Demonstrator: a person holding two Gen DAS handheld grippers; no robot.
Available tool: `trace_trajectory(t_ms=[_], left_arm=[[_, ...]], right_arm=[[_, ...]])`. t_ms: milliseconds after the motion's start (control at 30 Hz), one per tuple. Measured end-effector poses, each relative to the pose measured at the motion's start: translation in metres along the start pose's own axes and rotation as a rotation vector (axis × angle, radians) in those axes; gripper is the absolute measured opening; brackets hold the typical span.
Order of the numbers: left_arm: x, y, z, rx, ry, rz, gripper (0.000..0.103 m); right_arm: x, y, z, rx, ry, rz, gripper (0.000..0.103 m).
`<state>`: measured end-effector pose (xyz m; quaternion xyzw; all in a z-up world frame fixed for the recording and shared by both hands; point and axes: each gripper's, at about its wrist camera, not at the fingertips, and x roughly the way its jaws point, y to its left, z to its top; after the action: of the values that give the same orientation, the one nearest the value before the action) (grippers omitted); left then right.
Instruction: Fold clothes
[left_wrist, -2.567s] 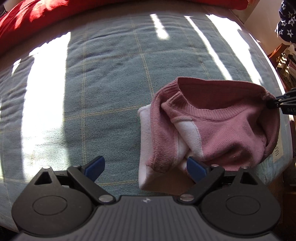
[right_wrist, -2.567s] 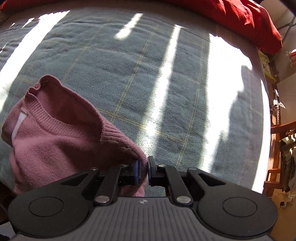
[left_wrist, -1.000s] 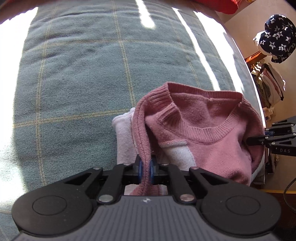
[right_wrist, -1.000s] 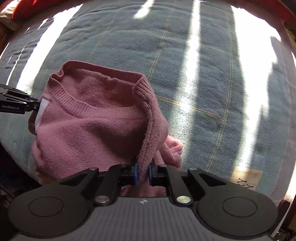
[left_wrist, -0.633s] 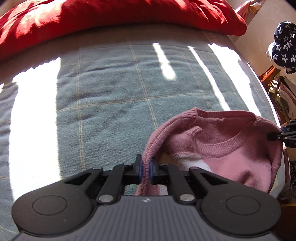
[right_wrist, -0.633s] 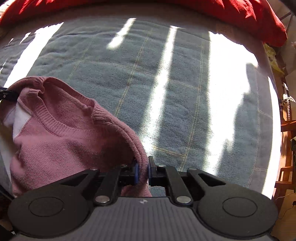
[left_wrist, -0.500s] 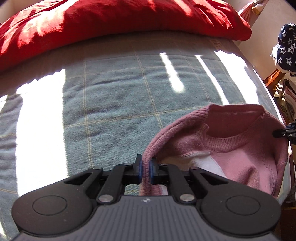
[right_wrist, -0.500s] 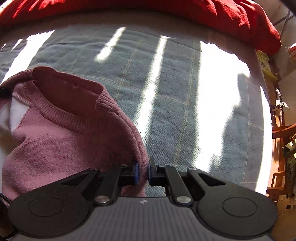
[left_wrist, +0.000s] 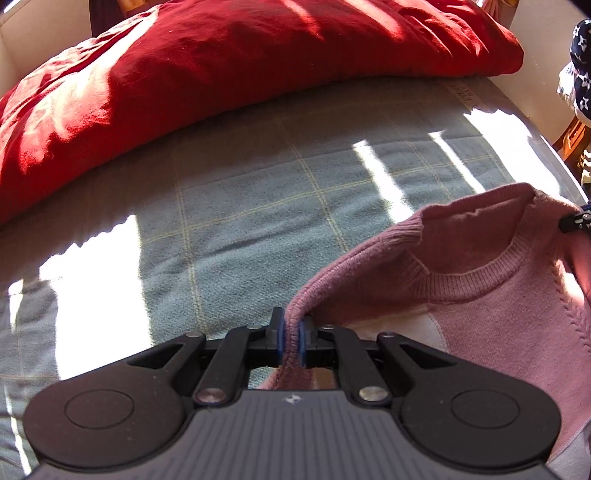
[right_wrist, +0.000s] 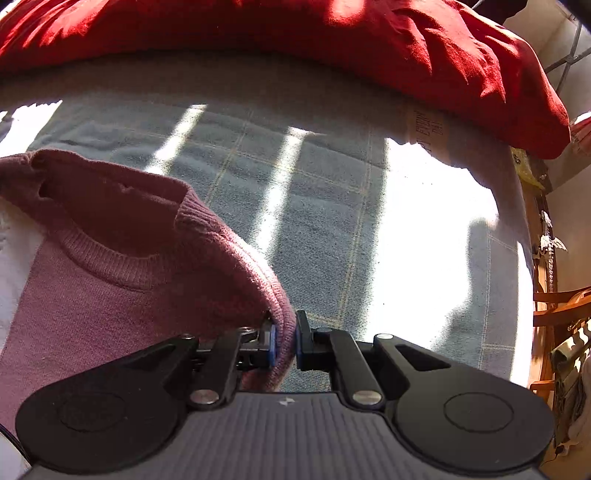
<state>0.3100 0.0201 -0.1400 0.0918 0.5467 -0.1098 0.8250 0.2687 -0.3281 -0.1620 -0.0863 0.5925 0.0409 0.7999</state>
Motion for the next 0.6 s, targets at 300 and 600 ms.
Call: trace_trajectory(t_ms=[300, 600], left_arm=[[0.052, 0.007, 0.001, -0.078, 0.058, 0.015, 0.01], [0.016, 0.003, -0.031, -0.126, 0.039, -0.011, 0.026]], right_arm=[[0.051, 0.007, 0.028, 0.012, 0.035, 0.002, 0.011], [0.035, 0.02, -0.005, -0.012, 0.064, 0.024, 0.059]])
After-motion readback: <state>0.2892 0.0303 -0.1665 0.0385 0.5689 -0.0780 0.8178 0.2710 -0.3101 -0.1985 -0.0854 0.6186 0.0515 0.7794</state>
